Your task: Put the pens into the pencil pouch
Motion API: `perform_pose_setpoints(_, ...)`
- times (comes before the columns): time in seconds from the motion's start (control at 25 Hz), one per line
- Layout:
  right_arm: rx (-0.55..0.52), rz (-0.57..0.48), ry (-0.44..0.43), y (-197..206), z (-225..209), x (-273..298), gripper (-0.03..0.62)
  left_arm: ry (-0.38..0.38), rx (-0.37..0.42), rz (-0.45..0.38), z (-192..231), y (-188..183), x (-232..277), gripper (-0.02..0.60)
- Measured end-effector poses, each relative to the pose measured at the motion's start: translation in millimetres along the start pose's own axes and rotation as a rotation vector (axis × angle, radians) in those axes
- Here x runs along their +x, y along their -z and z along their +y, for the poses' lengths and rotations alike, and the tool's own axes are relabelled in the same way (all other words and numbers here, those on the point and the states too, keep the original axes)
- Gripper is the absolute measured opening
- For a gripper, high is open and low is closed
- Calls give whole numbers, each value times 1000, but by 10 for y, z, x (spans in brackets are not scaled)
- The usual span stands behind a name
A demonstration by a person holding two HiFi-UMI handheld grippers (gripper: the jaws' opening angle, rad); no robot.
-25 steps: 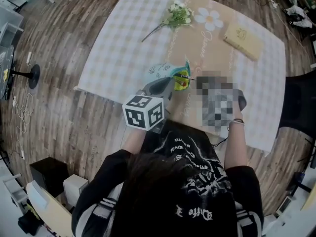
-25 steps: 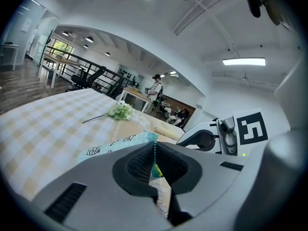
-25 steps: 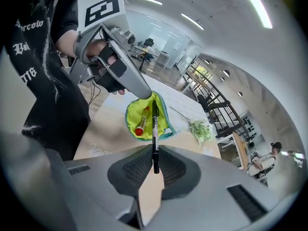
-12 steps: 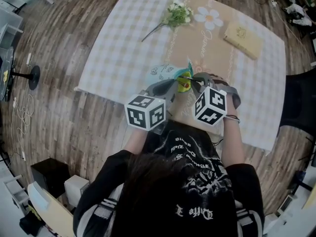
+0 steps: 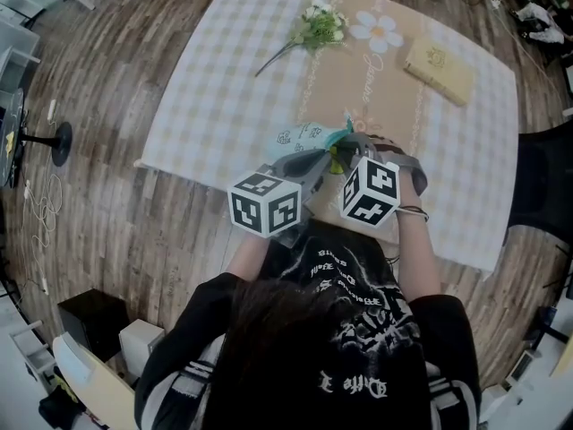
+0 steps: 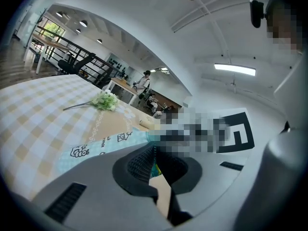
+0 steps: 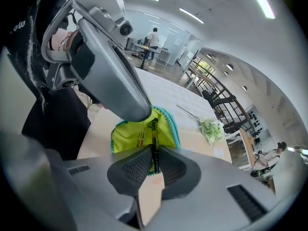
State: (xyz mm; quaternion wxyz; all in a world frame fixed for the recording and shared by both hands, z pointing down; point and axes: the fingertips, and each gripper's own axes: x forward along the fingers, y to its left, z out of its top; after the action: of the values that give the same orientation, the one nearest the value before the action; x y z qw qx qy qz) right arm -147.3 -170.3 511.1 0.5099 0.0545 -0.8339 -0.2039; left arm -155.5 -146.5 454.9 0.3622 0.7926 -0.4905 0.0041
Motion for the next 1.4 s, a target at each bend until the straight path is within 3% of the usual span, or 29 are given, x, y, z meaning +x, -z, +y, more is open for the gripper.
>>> perform_pose_setpoints(0.32, 63, -34, -18, -36, -9, 50, 57, 23, 14, 17, -15, 28, 23, 28)
perform_pose_setpoints(0.64, 165, -82, -20, 90, -175, 5, 160, 0, -4, 7, 70, -52, 197, 28)
perform_pose_setpoints(0.84, 282, -155, 27, 227, -237, -236, 172, -7, 15, 23, -2, 39, 243, 28)
perform_pose_setpoints(1.04, 456, -213, 108, 581, -362, -500, 172, -23, 13, 31, -35, 67, 348, 28)
perform_pose_setpoints(1.16, 572, -222, 122, 912, -270, -629, 172, -38, 24, 52, -81, 145, 445, 28)
perform_pose_setpoints(1.4, 704, -220, 128, 1440, -61, -808, 164, -103, 30, 106, -156, 392, 657, 28)
